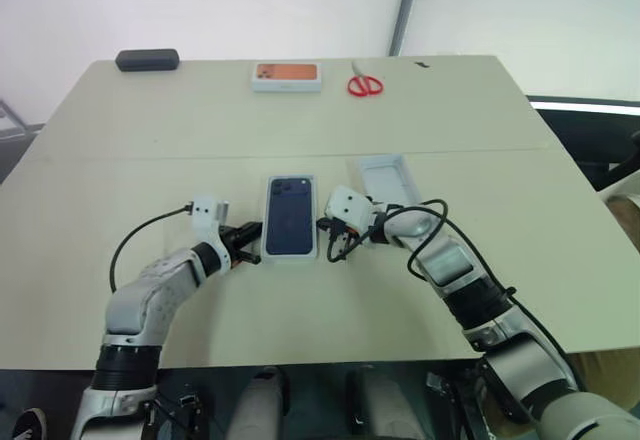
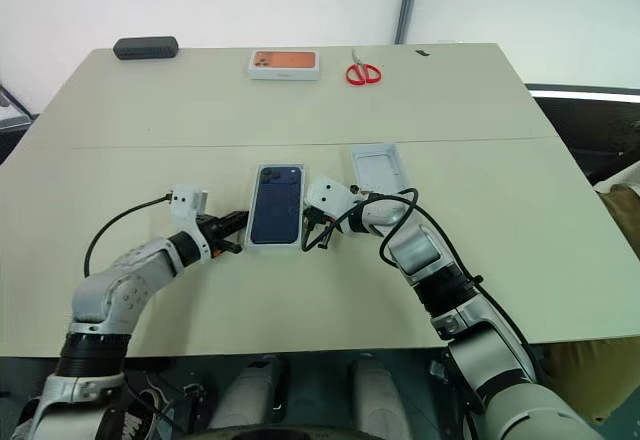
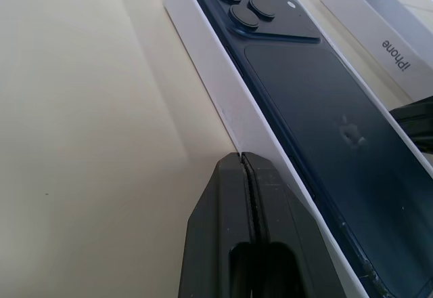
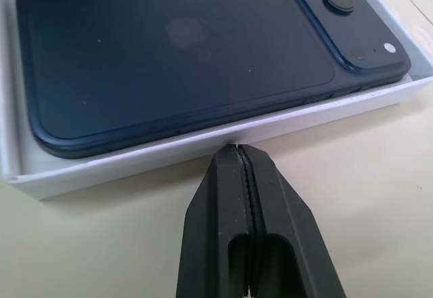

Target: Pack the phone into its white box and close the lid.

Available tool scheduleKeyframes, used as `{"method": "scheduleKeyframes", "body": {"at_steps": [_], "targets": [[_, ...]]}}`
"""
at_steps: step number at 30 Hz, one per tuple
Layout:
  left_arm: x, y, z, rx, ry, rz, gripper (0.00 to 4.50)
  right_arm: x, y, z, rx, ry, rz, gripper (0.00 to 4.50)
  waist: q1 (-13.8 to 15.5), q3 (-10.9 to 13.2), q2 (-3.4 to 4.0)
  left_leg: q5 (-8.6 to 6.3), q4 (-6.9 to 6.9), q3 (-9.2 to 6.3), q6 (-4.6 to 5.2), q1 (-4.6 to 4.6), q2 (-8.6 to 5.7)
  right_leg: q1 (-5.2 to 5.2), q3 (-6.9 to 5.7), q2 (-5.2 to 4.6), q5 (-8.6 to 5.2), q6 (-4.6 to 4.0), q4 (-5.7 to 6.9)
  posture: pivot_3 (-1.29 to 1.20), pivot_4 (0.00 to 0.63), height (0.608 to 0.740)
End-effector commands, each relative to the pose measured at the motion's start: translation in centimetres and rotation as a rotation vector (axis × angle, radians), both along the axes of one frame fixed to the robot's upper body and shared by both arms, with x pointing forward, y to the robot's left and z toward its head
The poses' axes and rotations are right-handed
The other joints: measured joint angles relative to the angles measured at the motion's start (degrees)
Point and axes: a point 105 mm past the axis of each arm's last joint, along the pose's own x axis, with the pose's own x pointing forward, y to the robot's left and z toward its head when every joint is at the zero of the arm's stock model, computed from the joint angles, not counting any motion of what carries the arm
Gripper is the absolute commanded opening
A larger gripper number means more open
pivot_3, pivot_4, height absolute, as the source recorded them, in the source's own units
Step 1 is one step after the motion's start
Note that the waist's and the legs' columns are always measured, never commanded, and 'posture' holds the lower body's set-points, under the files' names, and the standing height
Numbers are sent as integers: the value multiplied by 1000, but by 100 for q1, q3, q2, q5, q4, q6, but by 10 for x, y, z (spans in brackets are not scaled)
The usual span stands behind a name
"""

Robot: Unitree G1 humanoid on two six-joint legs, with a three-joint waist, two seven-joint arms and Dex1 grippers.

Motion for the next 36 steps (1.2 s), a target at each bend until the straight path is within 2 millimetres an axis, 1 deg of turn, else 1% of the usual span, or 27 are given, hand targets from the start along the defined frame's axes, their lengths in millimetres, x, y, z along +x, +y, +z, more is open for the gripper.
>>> {"method": "scheduleKeyframes", "body": {"at_steps": [1,5,6,8,10,12,17,22,27,32,36], "targets": [[5,-30,14,-70,-23,-78,47,2,3,13,14,-46,13,4,30,0,0,0,3,-1,0,0,-1,5,-5,0,0,0,0,0,150,740],[6,-53,18,-68,-35,-139,47,6,-11,14,-4,-49,-13,4,12,0,0,0,6,0,0,0,-4,9,-9,0,0,0,-2,0,150,740],[10,-62,18,-70,-41,-156,47,6,-17,13,-19,-49,-19,4,12,0,0,0,5,0,0,0,-4,9,-9,1,0,0,-2,0,150,740],[14,-71,19,-69,-49,-172,47,6,-24,12,-35,-50,-25,4,43,0,0,0,6,-3,0,0,-5,12,-13,0,0,1,-2,0,150,740],[18,-83,25,-82,-65,-199,47,8,-32,13,-45,-54,-43,4,26,0,0,0,8,-3,0,1,-8,18,-14,1,0,1,-5,0,150,740],[21,-99,28,-97,-70,-240,47,12,-43,14,-55,-55,-75,4,31,0,0,0,9,-3,0,1,-8,19,-14,1,0,1,-6,0,150,740],[26,-115,30,-100,-88,-278,47,13,-53,14,-71,-63,-98,4,21,0,0,1,10,-3,1,2,-9,23,-15,1,0,2,-8,0,150,740],[21,-124,28,-113,-84,-309,47,17,-62,13,-85,-72,-127,4,17,0,0,1,10,-4,1,5,-8,26,-15,2,0,2,-7,0,150,740],[17,-125,25,-104,-84,-323,47,22,-66,17,-89,-85,-138,4,17,0,0,0,13,-4,1,12,-8,38,-15,2,0,3,-10,0,150,740],[16,-119,21,-81,-76,-311,47,21,-65,19,-96,-90,-122,4,13,0,0,0,13,-4,1,12,-8,37,-15,2,0,3,-9,0,150,740],[17,-106,14,-54,-69,-284,47,21,-67,19,-102,-84,-121,4,0,0,0,0,11,-4,1,10,-7,33,-14,3,0,3,-9,0,150,740]]}}
